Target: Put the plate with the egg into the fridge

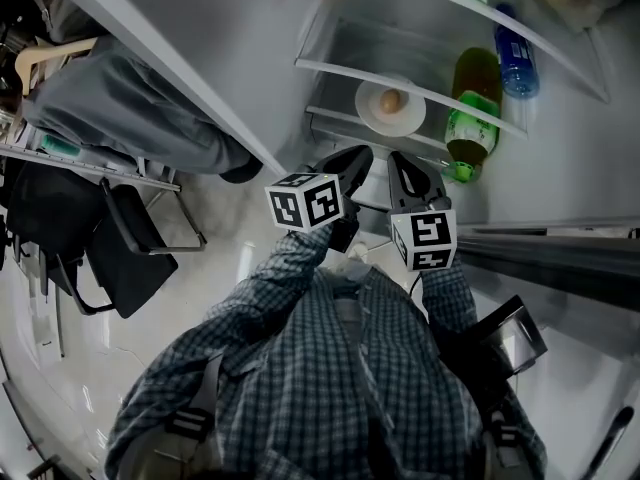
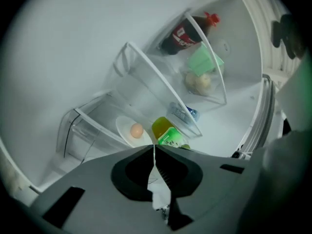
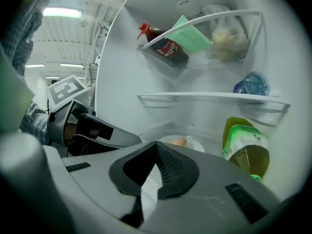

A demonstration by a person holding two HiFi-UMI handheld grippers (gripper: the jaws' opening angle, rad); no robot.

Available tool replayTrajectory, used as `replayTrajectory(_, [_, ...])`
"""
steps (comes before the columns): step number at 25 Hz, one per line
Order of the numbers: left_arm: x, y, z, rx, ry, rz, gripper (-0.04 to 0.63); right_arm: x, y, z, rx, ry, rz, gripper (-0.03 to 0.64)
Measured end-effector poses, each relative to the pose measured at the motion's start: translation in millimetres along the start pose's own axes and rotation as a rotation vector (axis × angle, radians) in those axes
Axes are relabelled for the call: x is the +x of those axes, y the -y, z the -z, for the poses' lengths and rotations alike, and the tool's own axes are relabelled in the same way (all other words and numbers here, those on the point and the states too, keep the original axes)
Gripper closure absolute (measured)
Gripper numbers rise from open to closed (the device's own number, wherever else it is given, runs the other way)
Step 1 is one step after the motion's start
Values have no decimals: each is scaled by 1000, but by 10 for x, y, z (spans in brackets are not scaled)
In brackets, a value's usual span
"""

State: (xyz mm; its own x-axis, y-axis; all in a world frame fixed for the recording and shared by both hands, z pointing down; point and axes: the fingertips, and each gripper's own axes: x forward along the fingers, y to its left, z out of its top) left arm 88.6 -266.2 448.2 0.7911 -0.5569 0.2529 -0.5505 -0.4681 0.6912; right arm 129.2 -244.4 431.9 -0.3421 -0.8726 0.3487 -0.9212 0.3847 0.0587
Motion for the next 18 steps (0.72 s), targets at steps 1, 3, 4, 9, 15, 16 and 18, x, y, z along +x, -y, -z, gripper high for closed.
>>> replayTrajectory(1, [-11,24,11,33,-4,-5,577,-14,2,2,11,1,1,611])
replayTrajectory(3, [-29,65,33,91,-12,-12,577,-46,10,3,41,6,6,611])
replayTrajectory(4, [-38,82,41,124,-16,-15,577,-61,12,1,55,10,8,611])
replayTrajectory(9, [-105,180,84,292,-41,-20,577,-102,-55,-31,72,26,6,611])
replayTrajectory(15, [-170,233,151,363,-47,-25,577,-143,-143,-90,107,48,2,611])
replayTrajectory(16, [-176,247,170,379,-52,-24,577,-146,-158,-95,106,50,1,611])
replayTrajectory(18, [-180,290,208,427,-67,-17,577,-148,-179,-104,108,53,-3,611])
